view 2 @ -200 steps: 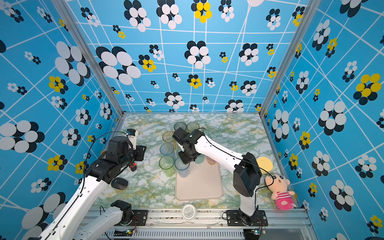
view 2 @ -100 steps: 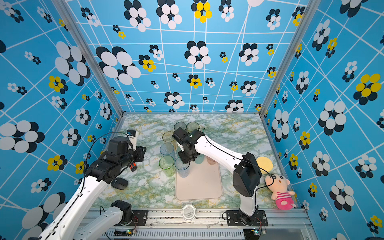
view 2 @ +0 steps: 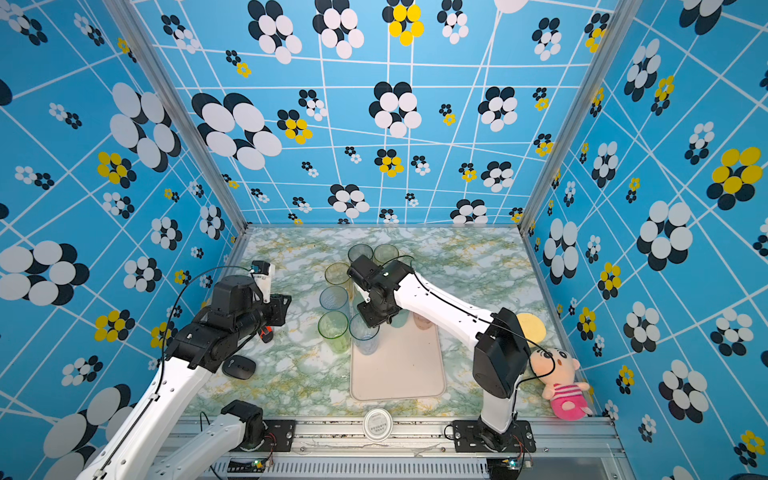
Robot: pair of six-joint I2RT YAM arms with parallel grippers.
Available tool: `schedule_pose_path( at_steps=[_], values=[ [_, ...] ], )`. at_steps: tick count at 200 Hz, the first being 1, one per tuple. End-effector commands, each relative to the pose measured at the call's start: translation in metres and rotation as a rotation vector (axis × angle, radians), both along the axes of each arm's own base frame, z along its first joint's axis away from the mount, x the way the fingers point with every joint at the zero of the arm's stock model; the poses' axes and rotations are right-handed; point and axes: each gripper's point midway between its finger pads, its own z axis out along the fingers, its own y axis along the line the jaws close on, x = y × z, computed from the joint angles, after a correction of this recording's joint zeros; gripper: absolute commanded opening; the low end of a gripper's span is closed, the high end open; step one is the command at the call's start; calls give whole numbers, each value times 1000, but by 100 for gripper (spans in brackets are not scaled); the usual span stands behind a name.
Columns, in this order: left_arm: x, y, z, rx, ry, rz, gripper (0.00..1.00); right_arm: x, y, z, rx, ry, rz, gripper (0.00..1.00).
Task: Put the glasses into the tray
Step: 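Open the right gripper to release the clear blue-rimmed glass, then raise the right gripper and draw it back away from the tray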
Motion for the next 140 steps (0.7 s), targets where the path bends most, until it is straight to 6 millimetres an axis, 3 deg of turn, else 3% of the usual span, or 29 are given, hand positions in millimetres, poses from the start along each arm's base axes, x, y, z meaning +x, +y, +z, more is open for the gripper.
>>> schedule_pose_path(
  at_steps=[1, 39, 42, 59, 76, 101, 123, 140],
  values=[
    [-6, 5, -5, -2, 23, 17, 32, 5, -5, 23, 39, -74, 3, 35],
    [-8, 5, -13, 8, 67, 20, 31, 16, -15, 49, 97, -157, -40, 38],
    [-8, 5, -13, 9, 68, 21, 31, 14, -21, 41, 78, -146, -44, 38],
    [-11, 6, -15, 12, 78, 23, 31, 19, -38, 52, 90, -190, -94, 39],
    [-14, 6, -18, 19, 92, 27, 31, 21, -67, 67, 110, -245, -167, 39],
    [-20, 0, -28, 23, 153, -1, 29, 20, -125, 87, 154, -345, -319, 46],
    [-31, -11, -38, 56, 224, -48, 29, 13, -171, 86, 187, -374, -450, 49],
    [-41, -17, -42, 82, 258, -77, 29, 7, -191, 84, 201, -382, -502, 50]
  ],
)
